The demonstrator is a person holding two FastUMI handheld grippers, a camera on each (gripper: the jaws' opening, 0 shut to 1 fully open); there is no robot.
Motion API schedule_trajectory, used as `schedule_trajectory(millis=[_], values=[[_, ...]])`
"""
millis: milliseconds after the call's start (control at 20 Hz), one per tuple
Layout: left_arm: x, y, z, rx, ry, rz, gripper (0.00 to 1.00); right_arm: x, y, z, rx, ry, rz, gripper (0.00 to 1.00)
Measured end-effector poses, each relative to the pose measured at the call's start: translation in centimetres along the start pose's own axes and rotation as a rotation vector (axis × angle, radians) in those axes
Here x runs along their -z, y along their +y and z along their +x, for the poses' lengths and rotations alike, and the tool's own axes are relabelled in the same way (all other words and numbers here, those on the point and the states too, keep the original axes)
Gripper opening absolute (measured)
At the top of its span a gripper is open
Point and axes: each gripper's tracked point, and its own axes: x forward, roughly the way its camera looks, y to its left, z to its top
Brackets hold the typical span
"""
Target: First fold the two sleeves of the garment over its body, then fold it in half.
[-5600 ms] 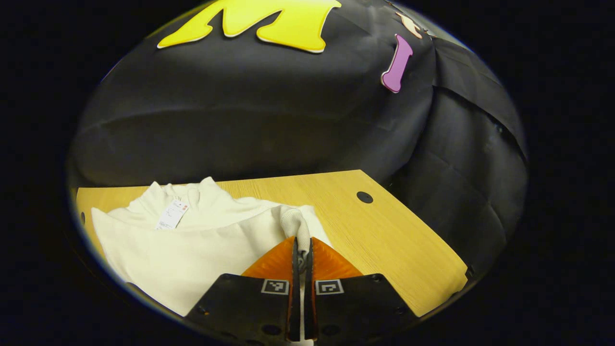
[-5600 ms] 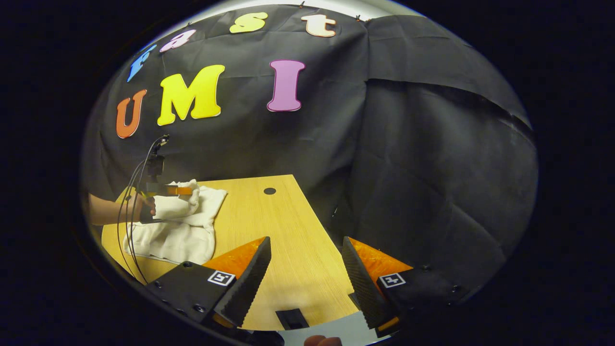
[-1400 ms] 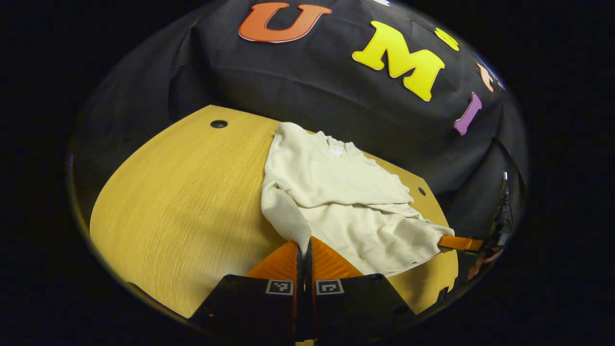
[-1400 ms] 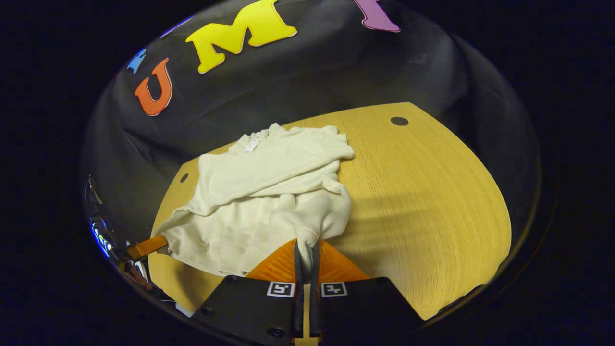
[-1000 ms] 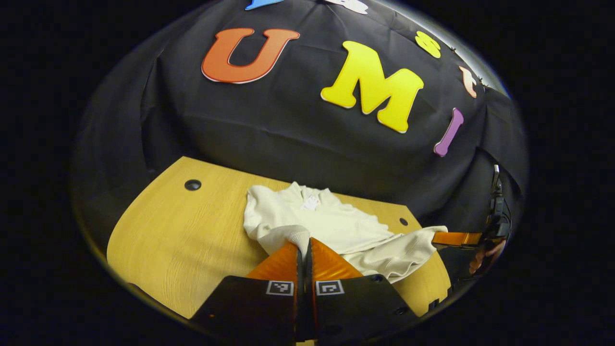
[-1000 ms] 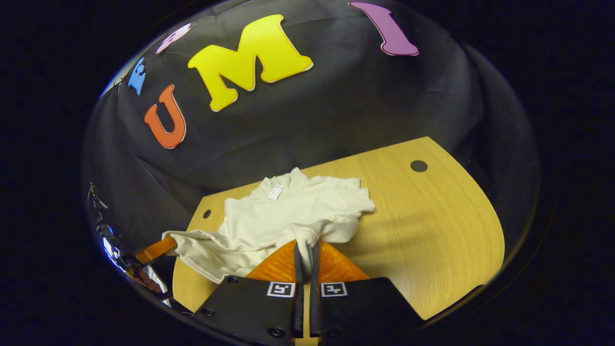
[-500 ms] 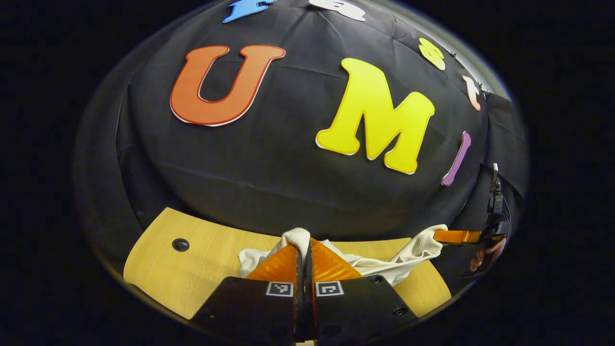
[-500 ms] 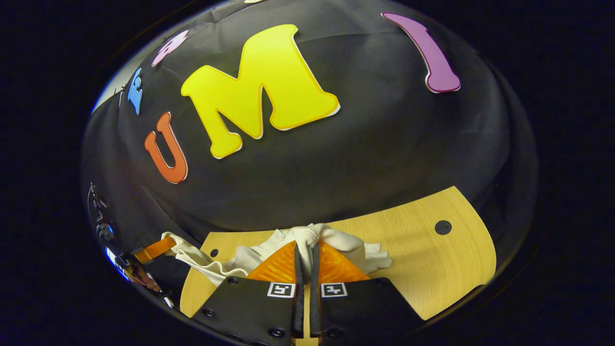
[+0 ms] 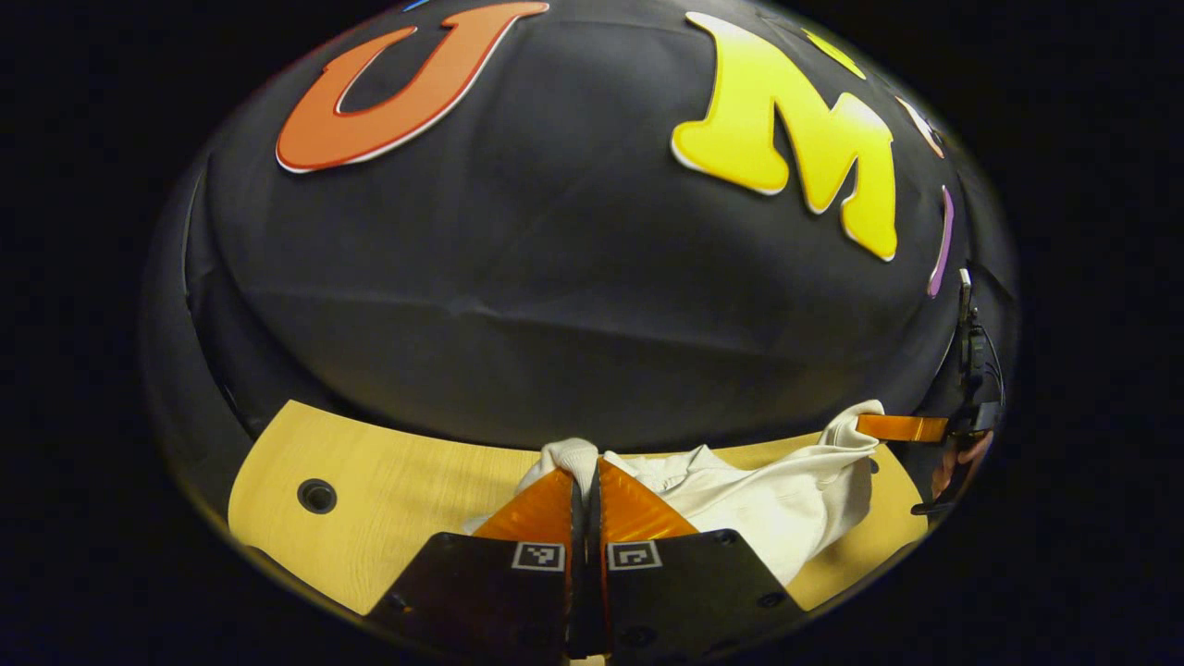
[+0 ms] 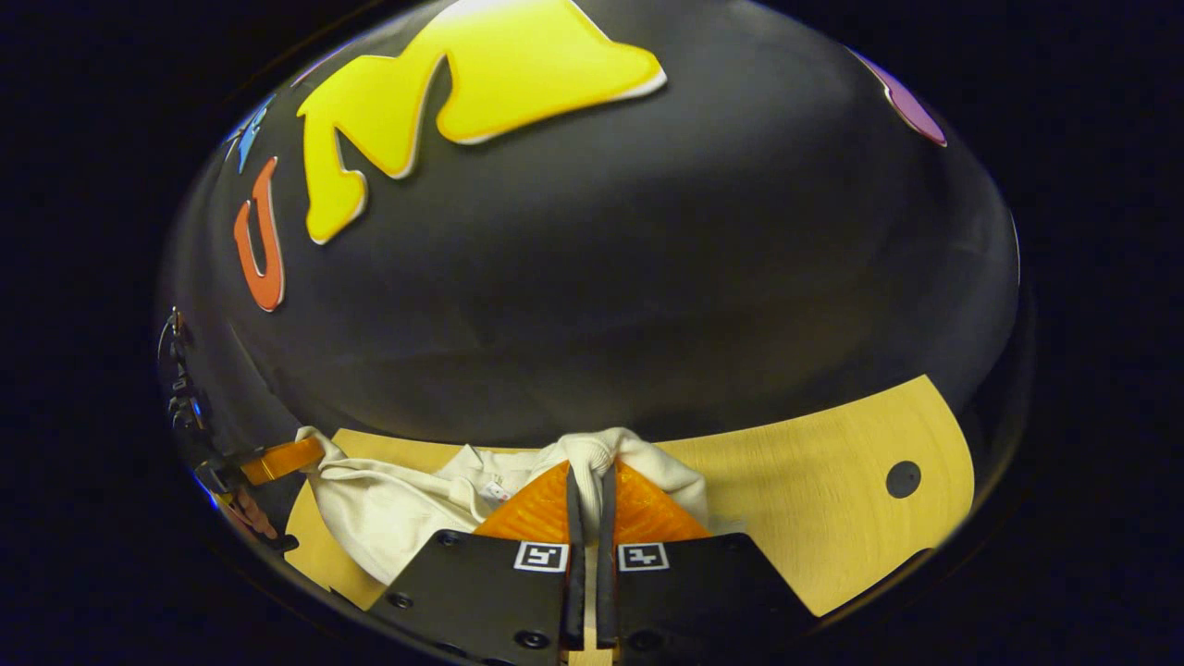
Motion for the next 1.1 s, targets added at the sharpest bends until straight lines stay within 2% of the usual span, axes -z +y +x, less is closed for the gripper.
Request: schedule_trajectory(millis=[150, 350, 500, 550, 650, 750, 800, 850, 900, 950, 1100], values=[[2.5, 1.4, 3.2, -0.044, 0.01, -0.003, 0.02, 2.0, -2.2, 2.9, 0.052, 0.015, 0.048, 0.06], [5.3, 1.9, 6.5, -0.083, 0.051, 0.064, 0.03, 4.7, -3.1, 6.3, 0.109, 0.052, -0.034, 0.05], [5.3, 1.4, 7.1, -0.069, 0.033, 0.091, 0.05, 4.0, -3.0, 5.9, 0.129, 0.023, -0.053, 0.07], [4.8, 1.3, 6.6, -0.055, 0.021, 0.091, 0.06, 3.8, -3.0, 5.4, 0.133, 0.022, -0.056, 0.16], [4.4, 0.7, 6.1, -0.041, 0.028, 0.094, 0.08, 2.1, -2.8, 4.0, 0.119, -0.015, -0.058, 0.15], [2.8, 0.8, 5.2, -0.078, -0.004, 0.113, 0.54, 0.9, -2.6, 3.3, 0.13, -0.072, -0.07, 0.28], [1.5, 0.8, 4.5, -0.094, -0.039, 0.104, 0.77, 0.0, -2.7, 2.2, 0.14, -0.094, -0.077, 0.31], [0.4, 0.3, 3.4, -0.093, -0.065, 0.087, 0.99, -0.5, -2.9, 1.2, 0.143, -0.106, -0.083, 0.48], [-0.9, 0.0, 2.2, -0.095, -0.087, 0.074, 0.99, -1.1, -3.0, 0.2, 0.153, -0.121, -0.095, 0.53], [-1.7, -0.2, 0.8, -0.099, -0.104, 0.066, 1.0, -1.6, -2.7, -0.6, 0.153, -0.14, -0.105, 0.49], [-5.9, -1.3, -4.3, -0.111, -0.202, 0.043, 1.0, -3.8, -0.8, -6.3, 0.136, -0.217, -0.141, 0.5]])
